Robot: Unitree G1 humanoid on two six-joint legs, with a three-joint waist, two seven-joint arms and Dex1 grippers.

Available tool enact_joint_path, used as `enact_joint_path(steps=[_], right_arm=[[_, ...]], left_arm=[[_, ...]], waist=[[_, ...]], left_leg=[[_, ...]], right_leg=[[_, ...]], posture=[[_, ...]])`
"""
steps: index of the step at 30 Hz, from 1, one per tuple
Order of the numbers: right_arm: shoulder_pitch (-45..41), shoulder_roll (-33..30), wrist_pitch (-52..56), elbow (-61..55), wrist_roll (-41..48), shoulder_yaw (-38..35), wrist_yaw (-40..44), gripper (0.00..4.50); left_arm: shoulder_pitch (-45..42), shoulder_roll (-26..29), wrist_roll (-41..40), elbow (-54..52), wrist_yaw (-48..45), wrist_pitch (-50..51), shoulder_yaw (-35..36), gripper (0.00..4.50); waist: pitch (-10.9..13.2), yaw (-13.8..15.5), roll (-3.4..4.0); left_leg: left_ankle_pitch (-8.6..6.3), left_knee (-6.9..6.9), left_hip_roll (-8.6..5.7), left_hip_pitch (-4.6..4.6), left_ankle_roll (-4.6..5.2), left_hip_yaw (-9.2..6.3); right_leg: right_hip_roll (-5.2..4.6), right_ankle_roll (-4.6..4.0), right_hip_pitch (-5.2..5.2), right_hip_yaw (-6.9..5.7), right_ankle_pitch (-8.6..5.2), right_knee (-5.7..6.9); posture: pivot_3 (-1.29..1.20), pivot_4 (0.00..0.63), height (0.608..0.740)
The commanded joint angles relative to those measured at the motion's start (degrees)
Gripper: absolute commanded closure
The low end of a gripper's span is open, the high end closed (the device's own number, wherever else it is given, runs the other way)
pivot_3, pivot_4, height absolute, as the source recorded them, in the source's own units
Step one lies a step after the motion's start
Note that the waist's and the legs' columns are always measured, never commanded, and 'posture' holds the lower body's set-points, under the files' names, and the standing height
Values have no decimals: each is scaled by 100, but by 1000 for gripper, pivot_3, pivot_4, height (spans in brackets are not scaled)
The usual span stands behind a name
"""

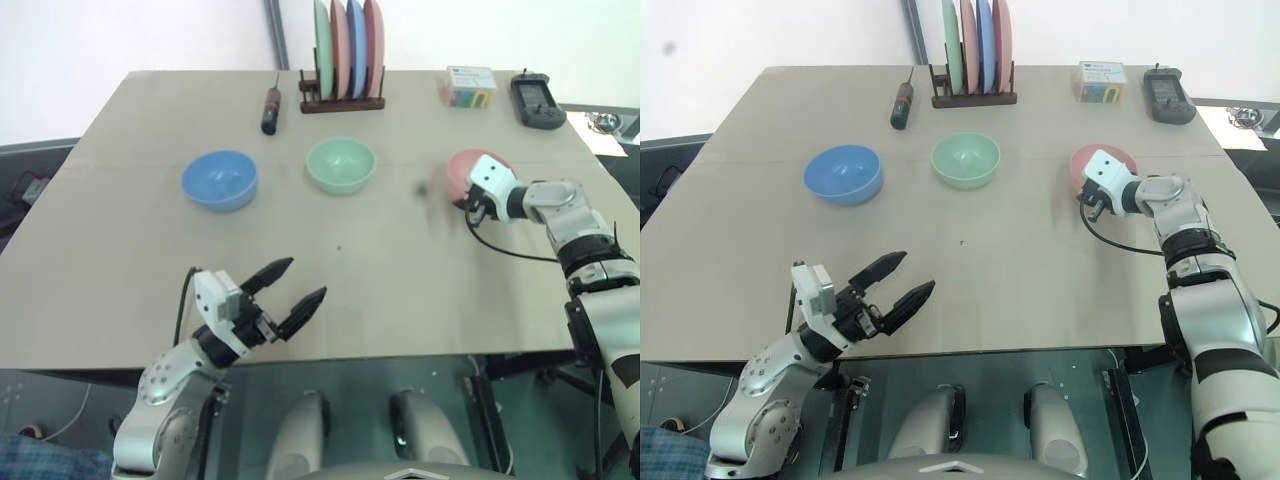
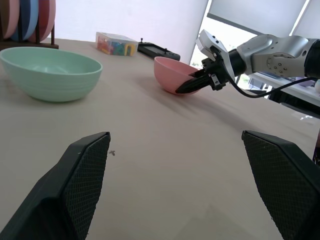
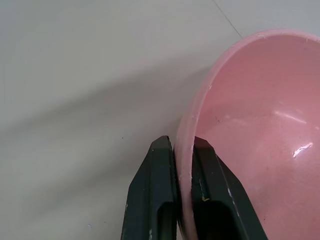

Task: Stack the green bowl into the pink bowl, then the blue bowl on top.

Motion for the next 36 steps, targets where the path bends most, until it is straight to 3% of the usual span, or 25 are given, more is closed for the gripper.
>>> enact_joint_path(steps=[1,5,8,12,16,21,25,32,36], right_arm=[[-165,-34,-282,-254,-1,-43,186,4448],[340,-80,-480,-1794,205,229,1267,4448],[1015,46,277,-4045,875,336,1951,4448],[1555,230,946,-6031,791,651,1784,4448],[1682,455,1442,-6851,714,932,1596,4448],[1656,543,1514,-6984,590,1259,1599,4448],[1589,490,1532,-6891,522,1356,1666,2990],[1476,403,1476,-6736,558,1257,1641,27],[1048,647,2089,-6666,1056,921,1622,27]], left_arm=[[25,2,8,-245,9,-144,-5,0],[-21,65,-6,-162,-51,-147,-15,0],[-121,123,-7,-87,-94,-120,-36,0],[-281,227,-15,-44,-127,-74,-22,0],[-368,306,-86,-38,-156,-39,30,0],[-444,382,-32,41,-186,-59,44,0],[-461,389,-23,57,-166,-89,44,0],[-380,333,-44,-7,-128,-126,47,0],[-359,225,-159,-49,-38,-197,169,0]], waist=[[0,0,0],[2,-9,4],[3,-5,6],[4,16,8],[3,33,6],[3,35,6],[3,27,6],[3,26,5],[3,1,6]], left_leg=[[0,0,0,0,0,0],[0,0,0,-1,0,1],[0,-6,5,2,0,-4],[0,-10,6,-2,0,-16],[0,3,4,-2,-1,-18],[0,4,4,-2,-1,-19],[0,4,4,-3,-1,-17],[0,4,4,-3,-1,-18],[0,3,5,-2,-1,-16]], right_leg=[[0,0,0,0,0,0],[0,1,-1,1,0,0],[3,22,-3,-3,12,1],[4,22,-5,-13,11,6],[3,6,-1,-18,1,6],[2,0,0,-20,-2,7],[2,0,-1,-19,-2,6],[2,0,-1,-19,-2,6],[3,0,-3,-18,-2,8]], posture=[[0,150,740],[0,150,740],[0,150,740],[0,150,740],[0,150,740],[0,150,740],[0,150,740],[0,150,740],[0,150,740]])
